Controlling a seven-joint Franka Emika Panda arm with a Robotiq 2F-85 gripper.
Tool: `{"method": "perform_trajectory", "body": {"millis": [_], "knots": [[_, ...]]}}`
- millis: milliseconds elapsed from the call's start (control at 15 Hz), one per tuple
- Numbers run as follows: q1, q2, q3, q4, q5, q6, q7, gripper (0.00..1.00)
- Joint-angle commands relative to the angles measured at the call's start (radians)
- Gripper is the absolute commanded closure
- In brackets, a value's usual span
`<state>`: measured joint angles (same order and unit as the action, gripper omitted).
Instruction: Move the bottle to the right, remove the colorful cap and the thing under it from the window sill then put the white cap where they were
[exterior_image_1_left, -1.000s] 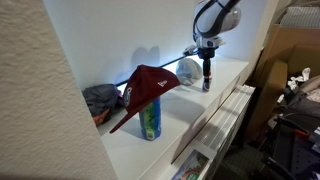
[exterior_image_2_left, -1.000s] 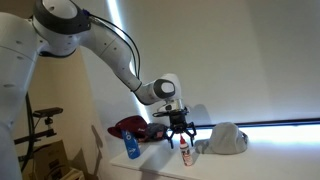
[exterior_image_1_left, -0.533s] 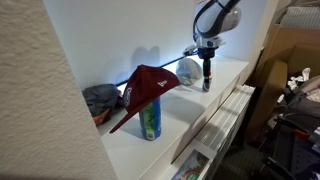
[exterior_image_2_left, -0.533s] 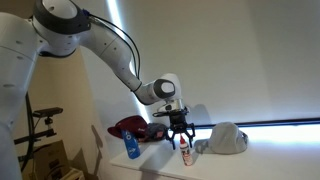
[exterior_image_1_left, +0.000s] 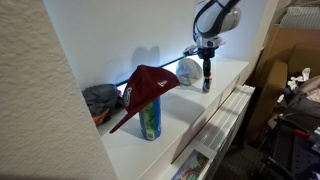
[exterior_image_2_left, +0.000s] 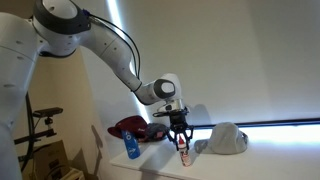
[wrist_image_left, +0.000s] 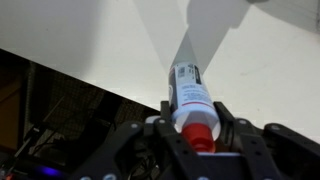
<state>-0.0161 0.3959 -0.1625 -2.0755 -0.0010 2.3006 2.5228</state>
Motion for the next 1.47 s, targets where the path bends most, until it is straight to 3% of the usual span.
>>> {"method": "perform_trajectory", "body": {"millis": [0, 133, 333, 533, 733, 867, 933, 1067, 1200, 1400], "knots": [[0.002, -0.008, -0.004, -0.013, 0.004, 0.024, -0.003, 0.8], [0.0, -0.066, -0.003, -0.107, 0.019, 0.16, 0.0, 0.8], [-0.048, -0.166, -0.089, -0.167, -0.084, 0.294, -0.101, 0.8], [-0.081, -0.28, -0.162, -0.195, -0.153, 0.389, -0.159, 0.8], [-0.132, -0.368, -0.185, -0.167, -0.159, 0.41, -0.196, 0.8], [-0.181, -0.421, -0.166, -0.111, -0.024, 0.287, -0.35, 0.8], [-0.191, -0.456, -0.161, -0.068, 0.064, 0.167, -0.441, 0.8], [-0.224, -0.422, -0.193, 0.04, 0.216, 0.016, -0.601, 0.8], [-0.259, -0.376, -0.213, 0.165, 0.286, -0.155, -0.638, 0.8], [-0.314, -0.297, -0.236, 0.354, 0.283, -0.394, -0.587, 0.8]]}}
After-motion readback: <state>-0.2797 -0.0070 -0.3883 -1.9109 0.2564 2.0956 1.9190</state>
